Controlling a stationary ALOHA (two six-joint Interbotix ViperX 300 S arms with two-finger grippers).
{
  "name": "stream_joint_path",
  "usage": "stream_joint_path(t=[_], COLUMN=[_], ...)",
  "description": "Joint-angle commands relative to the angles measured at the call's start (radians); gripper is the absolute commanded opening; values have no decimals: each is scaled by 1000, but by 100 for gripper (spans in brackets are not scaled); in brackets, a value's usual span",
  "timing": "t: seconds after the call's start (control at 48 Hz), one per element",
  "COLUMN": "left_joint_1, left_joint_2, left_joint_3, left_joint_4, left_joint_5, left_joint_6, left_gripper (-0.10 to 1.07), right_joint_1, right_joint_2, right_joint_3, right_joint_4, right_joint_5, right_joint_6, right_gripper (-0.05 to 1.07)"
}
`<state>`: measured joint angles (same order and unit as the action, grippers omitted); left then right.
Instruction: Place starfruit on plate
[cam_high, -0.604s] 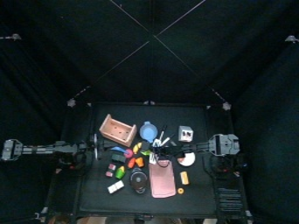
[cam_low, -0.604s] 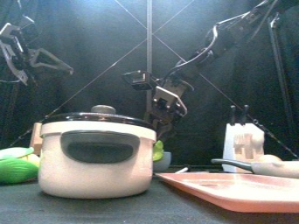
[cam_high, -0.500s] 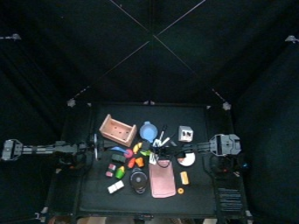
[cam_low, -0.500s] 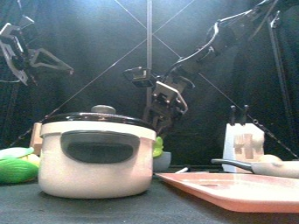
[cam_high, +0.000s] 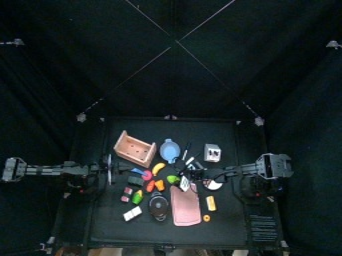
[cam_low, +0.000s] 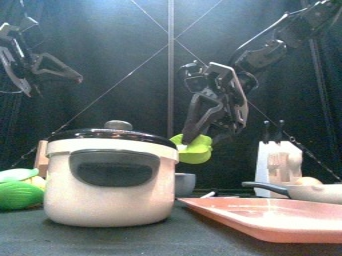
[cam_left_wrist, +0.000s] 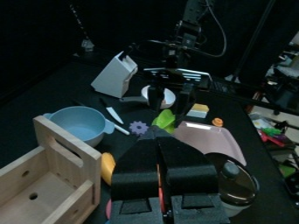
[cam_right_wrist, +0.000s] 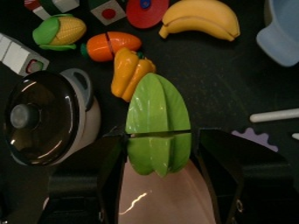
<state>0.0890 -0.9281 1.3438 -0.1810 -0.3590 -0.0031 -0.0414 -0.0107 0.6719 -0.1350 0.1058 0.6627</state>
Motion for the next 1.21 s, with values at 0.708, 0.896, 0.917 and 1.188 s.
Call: stream_joint_path(t=[0.708,0.896,0.917,1.188], left_joint_1=[-2,-2,-2,-3], left_joint_2=[3,2,3,2], left_joint_3=[-32,-34,-32,-34], left_joint_4=[-3,-3,-3,-3], left_joint_5=[-11,-11,-11,-11], left_joint_6=[-2,-2,-2,-2], left_gripper=[-2,-2,-2,-2], right_joint_1=[38,-31,-35,-9], right_joint_2=[-225,-299,-310,-373], right_joint_3=[72,48,41,31], right_joint_4=[141,133,126,-169], right_joint_5=[38,196,213,385], right_joint_6=[87,100,114,448], right_gripper=[60,60,60,60])
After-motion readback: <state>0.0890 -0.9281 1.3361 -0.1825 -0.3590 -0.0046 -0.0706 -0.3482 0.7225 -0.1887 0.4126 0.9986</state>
